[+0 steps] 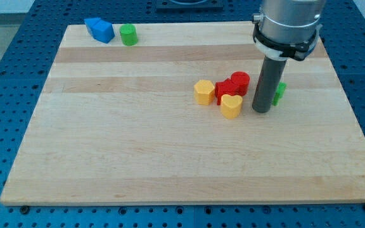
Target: Move the green star to the red circle
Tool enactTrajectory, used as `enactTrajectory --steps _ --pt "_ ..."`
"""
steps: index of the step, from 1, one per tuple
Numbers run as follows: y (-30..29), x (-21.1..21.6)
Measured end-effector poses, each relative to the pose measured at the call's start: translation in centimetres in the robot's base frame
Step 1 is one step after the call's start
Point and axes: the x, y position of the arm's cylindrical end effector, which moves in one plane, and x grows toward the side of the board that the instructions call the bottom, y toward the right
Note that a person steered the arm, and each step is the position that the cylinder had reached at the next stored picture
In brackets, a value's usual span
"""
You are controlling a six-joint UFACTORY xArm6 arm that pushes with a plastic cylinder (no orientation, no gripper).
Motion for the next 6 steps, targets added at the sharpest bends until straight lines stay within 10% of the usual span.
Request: enactTrajectory --steps 6 --pt "8.9 1.6"
